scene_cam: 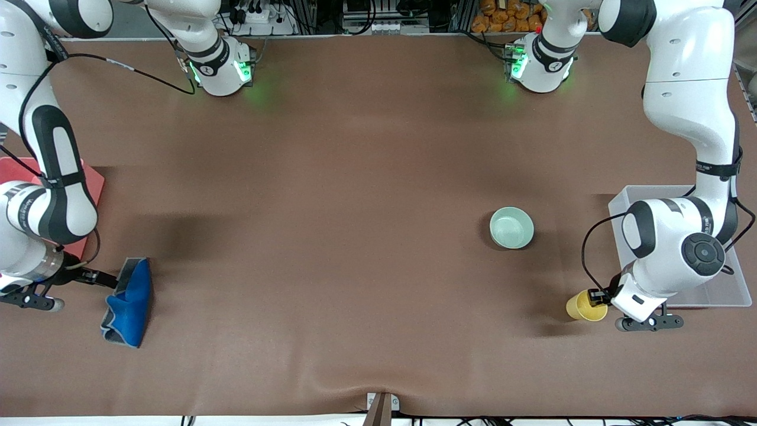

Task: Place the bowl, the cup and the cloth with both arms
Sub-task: 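Grasp the yellow cup with the left gripper while the right gripper grasps the cloth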

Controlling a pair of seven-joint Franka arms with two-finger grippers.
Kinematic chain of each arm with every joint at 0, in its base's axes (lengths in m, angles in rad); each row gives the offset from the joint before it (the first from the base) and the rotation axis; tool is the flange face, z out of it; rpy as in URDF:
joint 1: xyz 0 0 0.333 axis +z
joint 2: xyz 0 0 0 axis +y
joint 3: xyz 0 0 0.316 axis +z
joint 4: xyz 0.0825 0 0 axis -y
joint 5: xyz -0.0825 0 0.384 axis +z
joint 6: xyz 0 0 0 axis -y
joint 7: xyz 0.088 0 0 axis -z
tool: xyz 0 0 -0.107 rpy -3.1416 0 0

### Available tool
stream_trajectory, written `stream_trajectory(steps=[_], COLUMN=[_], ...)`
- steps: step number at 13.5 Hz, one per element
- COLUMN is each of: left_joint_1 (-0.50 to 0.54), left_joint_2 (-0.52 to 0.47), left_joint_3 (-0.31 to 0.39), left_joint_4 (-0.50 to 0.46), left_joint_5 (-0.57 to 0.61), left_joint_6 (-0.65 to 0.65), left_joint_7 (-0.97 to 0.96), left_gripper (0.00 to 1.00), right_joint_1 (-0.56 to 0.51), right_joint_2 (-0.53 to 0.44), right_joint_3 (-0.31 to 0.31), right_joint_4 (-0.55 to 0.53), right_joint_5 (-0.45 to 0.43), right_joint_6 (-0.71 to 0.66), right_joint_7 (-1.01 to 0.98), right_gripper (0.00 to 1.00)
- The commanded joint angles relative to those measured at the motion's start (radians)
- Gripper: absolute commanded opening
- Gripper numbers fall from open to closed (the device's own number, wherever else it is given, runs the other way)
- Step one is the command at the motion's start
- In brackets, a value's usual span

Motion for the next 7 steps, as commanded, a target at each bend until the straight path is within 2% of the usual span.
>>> stream_trajectory(steps=[1, 4, 7], left_joint_1=[0.000, 0.010, 0.056], left_joint_2=[0.005, -0.044, -0.133], left_joint_3=[0.004, 0.012, 0.016], left_joint_4=[0.027, 0.029, 0.076], left_joint_5=[0.013, 0.006, -0.031], left_joint_6=[0.003, -0.024, -0.220], left_joint_7=[-0.010, -0.012, -0.009], left_gripper=[0.00, 0.00, 0.00], right_joint_1=[0.036, 0.040, 0.051], right_joint_2=[0.019, 0.082, 0.099], right_joint_3=[-0.001, -0.001, -0.001], right_joint_4=[0.028, 0.032, 0.034], right_joint_5=[0.094, 0.121, 0.128], right_joint_6=[0.002, 0.159, 0.208], right_joint_7=[0.007, 0.007, 0.006], right_gripper=[1.00, 1.00, 1.00])
